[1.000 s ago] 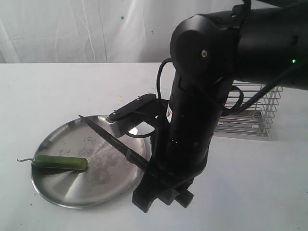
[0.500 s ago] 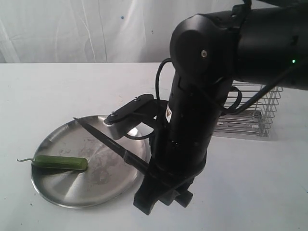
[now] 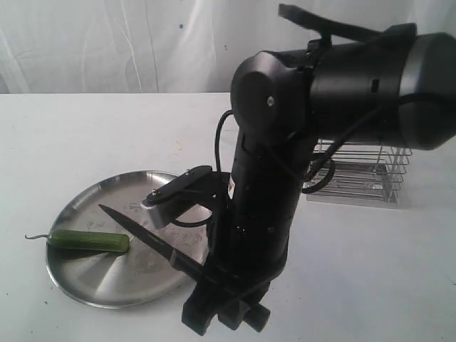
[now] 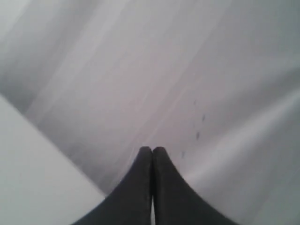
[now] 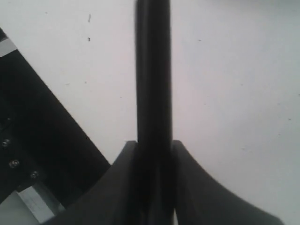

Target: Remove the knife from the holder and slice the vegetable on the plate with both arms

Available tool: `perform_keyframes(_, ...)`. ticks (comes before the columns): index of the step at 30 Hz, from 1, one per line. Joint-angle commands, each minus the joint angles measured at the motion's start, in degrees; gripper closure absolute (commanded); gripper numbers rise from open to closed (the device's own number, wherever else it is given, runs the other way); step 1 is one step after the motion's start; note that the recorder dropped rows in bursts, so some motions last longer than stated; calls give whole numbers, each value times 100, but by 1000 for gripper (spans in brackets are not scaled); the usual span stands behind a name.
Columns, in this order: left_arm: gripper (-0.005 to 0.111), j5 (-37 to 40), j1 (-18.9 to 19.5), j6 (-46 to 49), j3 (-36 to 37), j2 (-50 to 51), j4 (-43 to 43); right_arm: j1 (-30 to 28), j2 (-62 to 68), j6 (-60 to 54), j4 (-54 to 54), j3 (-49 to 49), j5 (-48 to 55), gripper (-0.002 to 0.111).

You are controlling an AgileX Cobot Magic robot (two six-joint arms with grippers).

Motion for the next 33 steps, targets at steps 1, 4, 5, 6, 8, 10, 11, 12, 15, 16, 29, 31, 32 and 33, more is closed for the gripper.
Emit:
perform_keyframes(1, 107, -545, -27, 436, -1055, 979, -9, 0, 176, -203, 394, -1, 27, 108)
perform_keyframes(4, 107, 704, -38, -553, -2082, 2011, 3458, 0, 228, -203, 430, -1, 27, 108)
perform_keyframes(5, 107, 771, -38, -1487, -2276, 2401, 4658, 0, 227, -203, 441, -1, 27, 108)
perform_keyframes(6, 107, 562, -38, -2832, -2463, 2778, 6061, 0, 227, -203, 442, -1, 27, 108)
perform_keyframes(8, 107, -279, -38, -4859, -2752, 3447, 8224, 0, 214, -203, 442, -1, 27, 108)
perform_keyframes(10, 107, -1494, -38, -6201, -3012, 4181, 10178, 0, 204, -180, 485, -1, 27, 108)
perform_keyframes(11, 107, -1893, -38, -6633, -3105, 4462, 10816, 0, 189, -180, 485, -1, 27, 108)
perform_keyframes(12, 107, -2202, -38, -7085, -3161, 4774, 11232, 0, 190, -180, 485, -1, 27, 108)
perform_keyframes(15, 107, -2104, -38, -7427, -3175, 5396, 11387, 0, 166, -180, 513, -1, 27, 108)
perform_keyframes(16, 107, -2015, -38, -7331, -3175, 5539, 11261, 0, 157, -180, 543, -1, 27, 108)
perform_keyframes(29, 107, -240, -2080, -7051, -3175, 6455, 11289, 0, -2, 91, 770, -1, -426, 108)
perform_keyframes(31, 107, -116, -2224, -6971, -3175, 6508, 11289, 0, -6, 129, 798, -1, -518, 108)
perform_keyframes(32, 107, -5, -2277, -6925, -3175, 6533, 11289, 0, -6, 129, 811, -1, -530, 108)
perform_keyframes(33, 107, 93, -2311, -6928, -3175, 6557, 11289, 0, -6, 129, 838, -1, -530, 108)
